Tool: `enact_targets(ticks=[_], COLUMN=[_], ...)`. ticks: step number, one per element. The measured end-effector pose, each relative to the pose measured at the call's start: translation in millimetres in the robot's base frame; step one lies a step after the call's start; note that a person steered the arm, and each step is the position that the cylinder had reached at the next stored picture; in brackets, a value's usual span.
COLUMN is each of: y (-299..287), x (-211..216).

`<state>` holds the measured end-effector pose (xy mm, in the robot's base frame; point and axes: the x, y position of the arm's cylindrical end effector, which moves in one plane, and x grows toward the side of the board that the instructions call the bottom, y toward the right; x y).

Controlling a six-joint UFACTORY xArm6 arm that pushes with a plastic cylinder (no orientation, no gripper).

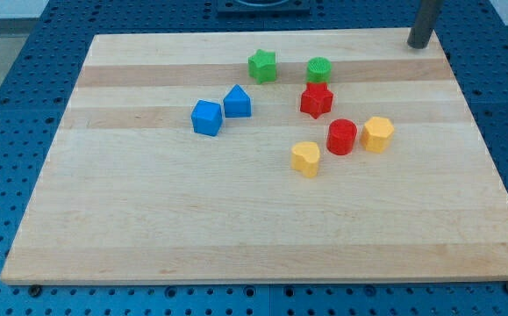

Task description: Slide the green circle to the top of the blue cube

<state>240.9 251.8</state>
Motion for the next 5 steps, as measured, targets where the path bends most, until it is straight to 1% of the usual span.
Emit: enact_targets(ticks=[2, 5], y=[-53, -113], x=[17, 54])
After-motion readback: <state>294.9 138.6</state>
